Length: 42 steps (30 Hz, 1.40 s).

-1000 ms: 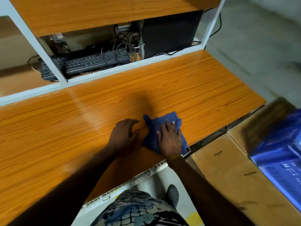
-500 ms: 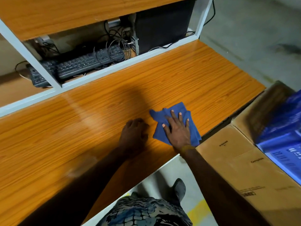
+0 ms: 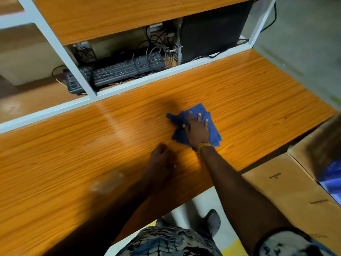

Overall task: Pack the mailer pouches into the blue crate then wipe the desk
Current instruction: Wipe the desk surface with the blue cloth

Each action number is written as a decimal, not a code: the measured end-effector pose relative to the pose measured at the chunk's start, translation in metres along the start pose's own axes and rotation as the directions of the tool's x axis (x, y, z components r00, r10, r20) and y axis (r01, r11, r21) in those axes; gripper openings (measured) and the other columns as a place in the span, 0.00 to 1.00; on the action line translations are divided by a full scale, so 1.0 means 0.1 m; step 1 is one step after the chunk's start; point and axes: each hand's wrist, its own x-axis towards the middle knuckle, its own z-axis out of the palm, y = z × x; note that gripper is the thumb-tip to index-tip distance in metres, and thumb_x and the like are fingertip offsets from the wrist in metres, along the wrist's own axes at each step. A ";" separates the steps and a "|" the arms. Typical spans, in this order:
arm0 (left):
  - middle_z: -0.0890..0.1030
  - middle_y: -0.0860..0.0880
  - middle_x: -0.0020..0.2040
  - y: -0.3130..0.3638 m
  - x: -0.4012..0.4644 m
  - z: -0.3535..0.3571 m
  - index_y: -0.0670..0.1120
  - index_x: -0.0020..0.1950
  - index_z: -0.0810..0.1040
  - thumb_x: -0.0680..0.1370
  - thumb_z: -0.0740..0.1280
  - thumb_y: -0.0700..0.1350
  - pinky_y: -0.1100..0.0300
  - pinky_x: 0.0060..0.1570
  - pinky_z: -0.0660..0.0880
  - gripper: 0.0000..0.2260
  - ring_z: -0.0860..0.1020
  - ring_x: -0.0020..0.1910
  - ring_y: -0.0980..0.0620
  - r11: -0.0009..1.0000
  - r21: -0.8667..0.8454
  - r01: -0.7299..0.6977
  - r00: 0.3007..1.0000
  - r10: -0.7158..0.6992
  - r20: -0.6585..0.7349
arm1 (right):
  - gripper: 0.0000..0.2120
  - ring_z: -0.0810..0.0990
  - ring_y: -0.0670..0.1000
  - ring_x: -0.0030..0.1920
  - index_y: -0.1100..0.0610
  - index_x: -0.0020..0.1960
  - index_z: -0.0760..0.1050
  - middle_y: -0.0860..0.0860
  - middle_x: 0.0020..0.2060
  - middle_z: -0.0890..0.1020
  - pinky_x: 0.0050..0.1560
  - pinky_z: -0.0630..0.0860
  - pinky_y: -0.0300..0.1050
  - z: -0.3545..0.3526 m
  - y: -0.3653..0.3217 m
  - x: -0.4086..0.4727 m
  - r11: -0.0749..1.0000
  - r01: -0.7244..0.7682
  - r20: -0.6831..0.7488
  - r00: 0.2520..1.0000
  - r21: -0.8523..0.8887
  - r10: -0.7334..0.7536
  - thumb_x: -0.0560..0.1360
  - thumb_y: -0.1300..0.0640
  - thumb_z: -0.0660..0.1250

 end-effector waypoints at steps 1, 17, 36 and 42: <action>0.73 0.42 0.64 -0.02 -0.01 -0.04 0.43 0.57 0.80 0.74 0.72 0.41 0.56 0.59 0.72 0.12 0.74 0.59 0.46 0.999 -0.037 -0.032 0.999 0.030 -0.040 | 0.21 0.51 0.56 0.80 0.52 0.75 0.64 0.47 0.79 0.58 0.76 0.47 0.62 0.04 -0.10 -0.02 0.996 0.093 0.044 0.995 -0.019 -0.092 0.83 0.52 0.56; 0.79 0.47 0.56 -0.16 -0.10 -0.11 0.48 0.56 0.80 0.77 0.63 0.46 0.57 0.50 0.73 0.10 0.76 0.56 0.47 0.996 0.067 0.064 0.975 -0.048 -0.216 | 0.10 0.51 0.50 0.80 0.43 0.62 0.70 0.41 0.76 0.65 0.77 0.48 0.58 -0.39 1.33 -1.42 0.749 0.629 0.253 0.706 0.206 -0.662 0.82 0.49 0.56; 0.75 0.52 0.64 0.35 0.24 0.18 0.56 0.61 0.78 0.79 0.63 0.51 0.51 0.56 0.73 0.12 0.73 0.64 0.46 0.971 0.212 0.115 0.992 -0.102 -0.069 | 0.12 0.50 0.46 0.79 0.55 0.50 0.78 0.43 0.74 0.67 0.78 0.44 0.51 -0.54 1.56 -1.53 0.821 0.508 0.267 0.779 0.262 -0.567 0.74 0.55 0.57; 0.69 0.48 0.70 0.66 0.47 0.40 0.53 0.68 0.74 0.78 0.65 0.53 0.42 0.69 0.63 0.18 0.66 0.71 0.42 0.966 0.246 0.075 0.995 -0.090 0.052 | 0.12 0.53 0.52 0.79 0.53 0.61 0.76 0.45 0.76 0.64 0.78 0.45 0.58 -0.93 2.27 -0.79 0.973 0.110 0.101 0.986 0.202 -0.133 0.81 0.63 0.58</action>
